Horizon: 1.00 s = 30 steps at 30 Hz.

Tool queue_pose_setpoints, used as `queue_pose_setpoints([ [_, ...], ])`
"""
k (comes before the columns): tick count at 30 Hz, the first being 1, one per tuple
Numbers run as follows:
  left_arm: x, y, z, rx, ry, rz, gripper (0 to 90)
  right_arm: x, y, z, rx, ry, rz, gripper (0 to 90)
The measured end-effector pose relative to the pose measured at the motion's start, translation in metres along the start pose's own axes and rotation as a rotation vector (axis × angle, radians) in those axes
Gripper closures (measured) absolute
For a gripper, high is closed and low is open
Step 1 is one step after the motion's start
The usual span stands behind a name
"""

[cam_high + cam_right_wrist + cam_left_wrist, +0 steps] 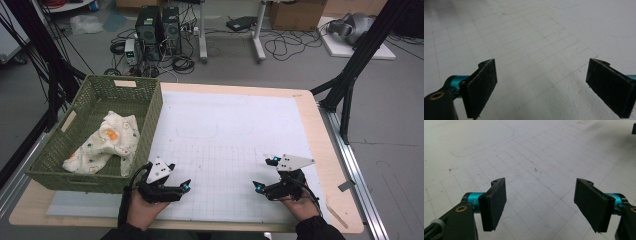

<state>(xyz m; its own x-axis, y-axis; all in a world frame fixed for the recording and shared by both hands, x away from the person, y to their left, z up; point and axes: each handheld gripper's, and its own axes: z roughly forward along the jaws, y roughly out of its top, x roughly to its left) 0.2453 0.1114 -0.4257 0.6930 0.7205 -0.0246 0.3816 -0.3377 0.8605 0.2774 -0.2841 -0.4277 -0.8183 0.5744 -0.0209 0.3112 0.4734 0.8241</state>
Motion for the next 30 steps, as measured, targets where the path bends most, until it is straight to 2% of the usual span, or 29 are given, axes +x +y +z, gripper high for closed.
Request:
queue_pose_setpoints([
  [18,0.0004,-0.0004,-0.0021,-0.002,0.011,-0.001,26.5,0.0006,0.0015,0.0027,0.001,0.0,-0.016,9.1],
  [26,-0.0017,0.0017,-0.0021,-0.01,-0.009,-0.004,26.6,0.0027,0.0017,0.0026,0.005,0.005,-0.024,9.1],
  [30,-0.0018,0.0065,-0.0028,-0.019,-0.043,-0.02,27.1,0.0032,0.0014,0.0017,0.006,0.012,-0.02,9.0],
])
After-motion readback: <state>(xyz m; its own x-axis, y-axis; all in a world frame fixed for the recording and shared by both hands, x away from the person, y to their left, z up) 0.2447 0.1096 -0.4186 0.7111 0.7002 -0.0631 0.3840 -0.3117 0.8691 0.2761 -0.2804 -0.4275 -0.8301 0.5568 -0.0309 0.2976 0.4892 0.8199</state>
